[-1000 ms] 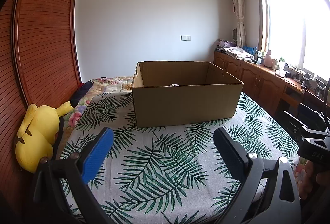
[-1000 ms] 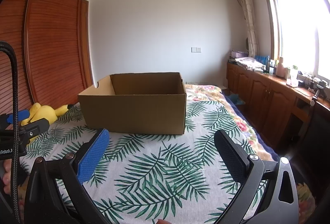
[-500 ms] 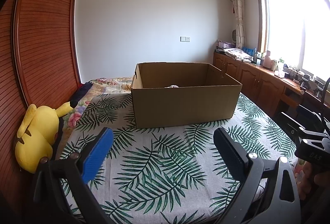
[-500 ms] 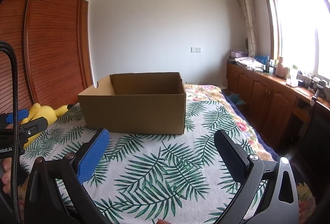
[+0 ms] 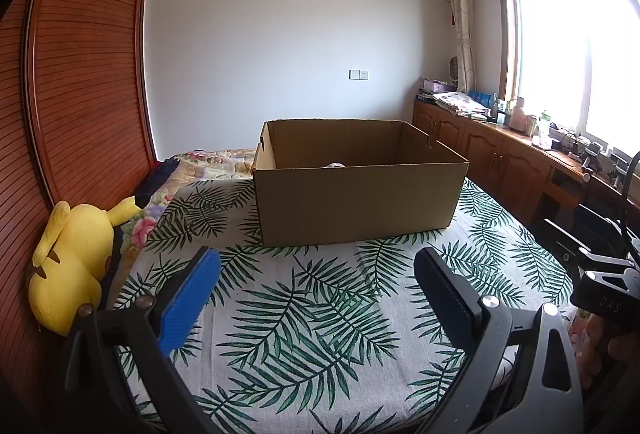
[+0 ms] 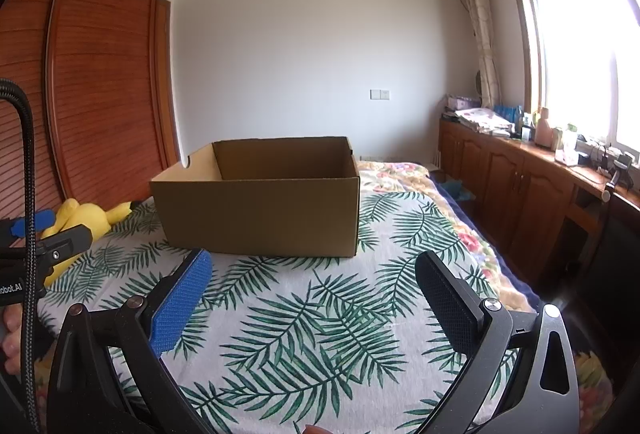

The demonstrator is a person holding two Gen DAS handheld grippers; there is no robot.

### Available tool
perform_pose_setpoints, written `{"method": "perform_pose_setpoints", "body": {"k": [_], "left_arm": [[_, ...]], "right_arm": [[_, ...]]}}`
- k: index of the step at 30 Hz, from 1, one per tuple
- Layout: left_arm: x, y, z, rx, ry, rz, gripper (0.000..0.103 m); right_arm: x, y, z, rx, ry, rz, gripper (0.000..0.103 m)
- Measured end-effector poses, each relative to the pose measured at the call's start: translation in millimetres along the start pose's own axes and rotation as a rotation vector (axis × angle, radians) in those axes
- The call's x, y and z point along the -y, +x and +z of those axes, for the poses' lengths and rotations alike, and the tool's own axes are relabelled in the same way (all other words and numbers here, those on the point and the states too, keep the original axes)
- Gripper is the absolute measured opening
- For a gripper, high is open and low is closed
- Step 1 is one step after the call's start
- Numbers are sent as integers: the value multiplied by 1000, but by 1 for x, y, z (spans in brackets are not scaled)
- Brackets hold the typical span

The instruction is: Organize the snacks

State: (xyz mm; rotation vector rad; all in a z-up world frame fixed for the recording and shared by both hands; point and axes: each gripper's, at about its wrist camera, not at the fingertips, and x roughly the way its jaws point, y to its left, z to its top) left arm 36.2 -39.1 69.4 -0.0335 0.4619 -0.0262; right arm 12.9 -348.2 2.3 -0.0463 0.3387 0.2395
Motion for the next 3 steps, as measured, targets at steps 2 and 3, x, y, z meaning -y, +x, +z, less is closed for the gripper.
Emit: {"method": "perform_pose_setpoints", "body": {"k": [2,3], "left_arm": [[0,0,0,0,-1,1,99],[0,0,0,0,0,0,99]], "right_arm": [[0,0,0,0,1,1,103],[0,0,0,-1,0,0,103]]}}
